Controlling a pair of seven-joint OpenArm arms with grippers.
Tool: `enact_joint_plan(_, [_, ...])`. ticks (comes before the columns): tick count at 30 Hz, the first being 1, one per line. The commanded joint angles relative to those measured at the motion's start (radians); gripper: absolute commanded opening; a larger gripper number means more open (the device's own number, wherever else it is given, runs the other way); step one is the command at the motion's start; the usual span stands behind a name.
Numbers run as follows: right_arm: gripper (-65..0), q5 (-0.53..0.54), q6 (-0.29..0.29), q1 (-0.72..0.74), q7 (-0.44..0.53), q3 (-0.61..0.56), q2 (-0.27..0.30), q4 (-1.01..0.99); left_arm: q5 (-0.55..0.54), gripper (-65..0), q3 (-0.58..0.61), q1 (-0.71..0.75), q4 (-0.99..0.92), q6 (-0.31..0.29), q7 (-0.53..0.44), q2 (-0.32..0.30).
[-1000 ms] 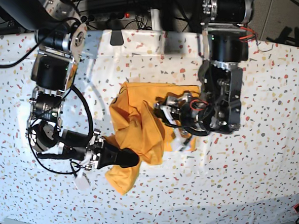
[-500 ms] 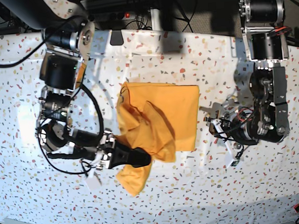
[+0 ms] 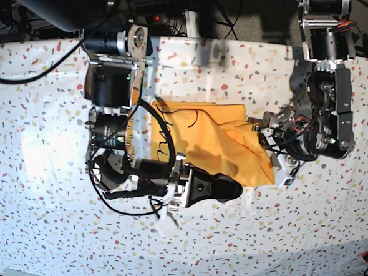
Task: Fold the T-shirt properly
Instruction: 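Lay the folded bundle flat and open both grippers, then grasp the bundle's edges with both grippers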
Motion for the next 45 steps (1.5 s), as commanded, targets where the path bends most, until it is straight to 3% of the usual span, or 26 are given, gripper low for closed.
enact_joint_plan(1, [-34.4,0.034,0.005,0.044,0.012,-0.003,-0.003,0.018,0.023,-41.8,0.000,-0.026,0.019,0.003,-0.019,-0.006])
enact_joint_plan(5, [-34.4,0.018,0.005,0.086,0.012,-0.003,0.014,0.018,0.145,-41.8,0.000,-0.026,0.019,0.005,-0.058,-0.006])
enact_joint_plan(7, [-34.4,-0.077,0.005,0.113,0.021,-0.003,0.034,0.018,0.179,-41.8,-0.001,-0.026,0.026,0.044,-0.089,-0.006])
enact_joint_plan(10, [-34.4,-0.426,0.005,0.149,0.230,-0.003,0.059,0.018,0.245,-41.8,-0.001,-0.024,0.080,0.106,-0.151,-0.006])
enact_joint_plan(13, [-34.4,-0.821,0.005,0.155,0.481,-0.003,0.071,0.018,0.228,-41.8,-0.001,-0.013,0.200,0.147,-0.158,-0.006])
enact_joint_plan(15, [-34.4,-0.967,0.005,0.152,0.593,-0.004,0.082,0.014,0.163,-41.8,-0.001,0.005,0.303,0.161,-0.158,-0.005])
enact_joint_plan(17, [-34.5,-1.036,0.005,0.152,0.652,-0.005,0.093,0.008,0.086,-41.8,-0.001,0.042,0.387,0.160,-0.174,-0.005])
enact_joint_plan(22, [-34.5,-1.134,0.005,0.147,0.734,-0.037,0.145,-0.051,-0.090,-41.8,0.000,0.189,0.437,0.149,-0.276,0.015])
enact_joint_plan(26, [-34.5,-1.156,0.005,0.146,0.752,-0.089,0.181,-0.164,-0.064,-41.8,0.000,0.303,0.437,0.108,-0.376,0.016])
enact_joint_plan(33, [-34.5,-1.155,0.005,0.146,0.775,-0.176,0.177,-0.257,-0.021,-41.8,0.000,0.374,0.438,0.104,-0.392,0.016])
enact_joint_plan(38, [-34.5,-1.154,0.005,0.146,0.803,-0.201,0.160,-0.257,-0.254,-41.8,0.000,0.325,0.465,0.087,-0.402,0.023])
enact_joint_plan(40, [-34.5,-1.152,0.005,0.146,0.802,-0.200,0.158,-0.257,-0.237,-41.8,0.000,0.301,0.463,0.031,-0.437,0.057])
enact_joint_plan(45, [-34.5,-1.148,0.005,0.147,0.792,-0.200,0.159,-0.257,-0.130,-41.8,0.000,0.236,0.401,0.032,-0.495,0.131])
